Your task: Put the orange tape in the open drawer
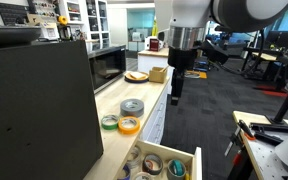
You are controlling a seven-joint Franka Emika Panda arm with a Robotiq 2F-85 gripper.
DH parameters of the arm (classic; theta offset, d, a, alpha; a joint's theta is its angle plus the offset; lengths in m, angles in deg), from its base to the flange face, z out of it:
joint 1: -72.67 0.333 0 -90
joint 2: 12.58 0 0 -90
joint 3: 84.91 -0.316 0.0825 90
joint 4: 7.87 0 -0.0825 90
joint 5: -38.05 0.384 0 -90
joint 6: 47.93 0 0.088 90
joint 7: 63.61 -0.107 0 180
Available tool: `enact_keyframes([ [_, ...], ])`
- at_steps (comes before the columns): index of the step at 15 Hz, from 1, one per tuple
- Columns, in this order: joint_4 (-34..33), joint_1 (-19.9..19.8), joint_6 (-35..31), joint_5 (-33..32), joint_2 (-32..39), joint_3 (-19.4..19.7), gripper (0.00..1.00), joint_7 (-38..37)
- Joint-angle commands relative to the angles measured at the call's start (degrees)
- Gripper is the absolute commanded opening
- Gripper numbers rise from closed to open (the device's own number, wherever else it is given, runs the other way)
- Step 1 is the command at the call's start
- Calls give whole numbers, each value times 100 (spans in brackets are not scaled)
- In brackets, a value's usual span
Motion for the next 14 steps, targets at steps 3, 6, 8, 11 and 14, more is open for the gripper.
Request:
enact_keyframes([
  [3, -65, 66, -4, -13, 151, 58, 100, -5],
  [6, -66, 66, -4, -13, 135, 57, 100, -5],
  [8, -66, 66, -4, -13, 134, 57, 100, -5],
  [11, -141, 83, -219, -188, 512, 11, 100, -30],
  [14, -319, 83, -498, -521, 953, 16, 100, -33],
])
